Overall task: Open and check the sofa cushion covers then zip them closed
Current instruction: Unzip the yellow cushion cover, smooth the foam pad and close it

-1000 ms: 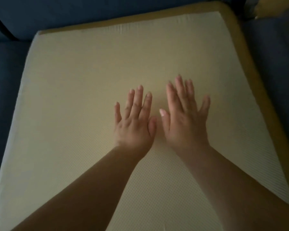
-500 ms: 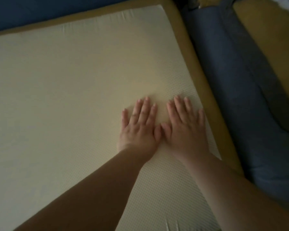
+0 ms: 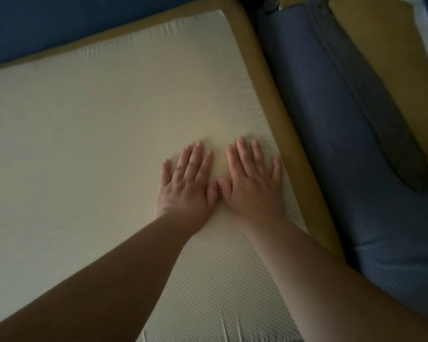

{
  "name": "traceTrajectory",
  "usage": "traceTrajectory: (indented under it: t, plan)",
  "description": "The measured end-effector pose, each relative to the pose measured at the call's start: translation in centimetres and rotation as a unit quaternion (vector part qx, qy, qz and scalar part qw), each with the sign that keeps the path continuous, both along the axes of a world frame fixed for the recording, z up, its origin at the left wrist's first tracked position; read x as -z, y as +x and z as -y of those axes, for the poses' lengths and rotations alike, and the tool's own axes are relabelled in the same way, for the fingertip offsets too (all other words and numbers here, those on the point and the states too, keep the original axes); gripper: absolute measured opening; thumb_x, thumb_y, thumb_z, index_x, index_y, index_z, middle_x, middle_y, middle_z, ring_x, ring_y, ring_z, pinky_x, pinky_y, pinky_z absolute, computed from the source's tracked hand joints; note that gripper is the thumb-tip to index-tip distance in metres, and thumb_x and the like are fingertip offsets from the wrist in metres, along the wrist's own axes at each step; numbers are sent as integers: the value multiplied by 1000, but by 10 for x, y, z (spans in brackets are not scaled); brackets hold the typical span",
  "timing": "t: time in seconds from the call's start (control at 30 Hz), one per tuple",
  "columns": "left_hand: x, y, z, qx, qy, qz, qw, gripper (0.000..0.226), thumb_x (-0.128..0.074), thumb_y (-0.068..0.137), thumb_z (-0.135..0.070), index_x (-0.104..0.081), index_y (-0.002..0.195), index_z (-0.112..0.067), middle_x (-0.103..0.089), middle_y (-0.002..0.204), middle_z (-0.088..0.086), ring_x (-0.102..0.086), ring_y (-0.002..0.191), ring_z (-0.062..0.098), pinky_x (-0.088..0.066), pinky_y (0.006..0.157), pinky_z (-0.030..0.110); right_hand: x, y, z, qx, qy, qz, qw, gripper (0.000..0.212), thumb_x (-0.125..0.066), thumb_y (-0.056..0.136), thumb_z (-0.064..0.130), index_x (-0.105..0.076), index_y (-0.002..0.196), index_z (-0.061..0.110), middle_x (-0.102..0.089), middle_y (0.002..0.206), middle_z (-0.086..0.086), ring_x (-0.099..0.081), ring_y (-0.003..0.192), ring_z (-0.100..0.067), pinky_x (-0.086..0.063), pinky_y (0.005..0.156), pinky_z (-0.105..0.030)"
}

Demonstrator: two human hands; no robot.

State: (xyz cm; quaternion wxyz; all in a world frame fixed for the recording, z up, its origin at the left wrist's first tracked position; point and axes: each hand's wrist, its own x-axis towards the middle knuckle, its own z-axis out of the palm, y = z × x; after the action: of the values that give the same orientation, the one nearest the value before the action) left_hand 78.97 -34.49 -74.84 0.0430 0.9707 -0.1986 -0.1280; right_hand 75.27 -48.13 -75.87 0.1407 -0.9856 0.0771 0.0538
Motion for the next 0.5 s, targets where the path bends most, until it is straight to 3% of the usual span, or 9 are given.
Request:
traceTrajectory:
  t: [0.07,0.17,0.27,0.33,0.5]
  plan:
    - [-12,-8,0,19,2,19,1000,63,-5,95,-50,6,153,-28,23,157,-7,24,143,10,14,117,47,-16,-7,6,-4,7,11,1000,66,-25,99,49,-9,157,22,5,165,-1,9,151,-23,4,117,-57]
    - [-15,-37,-2,24,-49,56,997,60,-17,97,-41,2,153,-27,21,157,-7,22,144,11,14,116,49,-24,-43,9,37,-13,93,995,66,-32,99,47,-18,156,18,0,164,-3,-1,151,-26,-1,116,-60]
    - [0,-57,-5,13,-40,8,999,63,-17,95,-43,-3,154,-28,16,158,-8,22,144,9,14,117,44,-1,-78,3,8,-47,12,999,65,-26,99,50,-27,154,16,-17,162,-6,-15,149,-27,-19,114,-64]
    - [3,-54,-6,8,-40,-3,999,64,-12,92,-45,0,153,-29,20,157,-10,25,142,7,16,116,43,4,-76,3,16,-52,-4,999,65,-24,98,50,-28,153,16,-19,162,-5,-16,149,-26,-17,115,-63]
    - [-12,-63,-46,1,-57,83,995,62,-21,96,-42,-7,153,-24,10,160,-3,12,147,14,9,117,50,-15,-85,-33,17,-20,87,996,66,-32,98,46,-20,155,15,-9,164,-7,-4,151,-25,-6,116,-61]
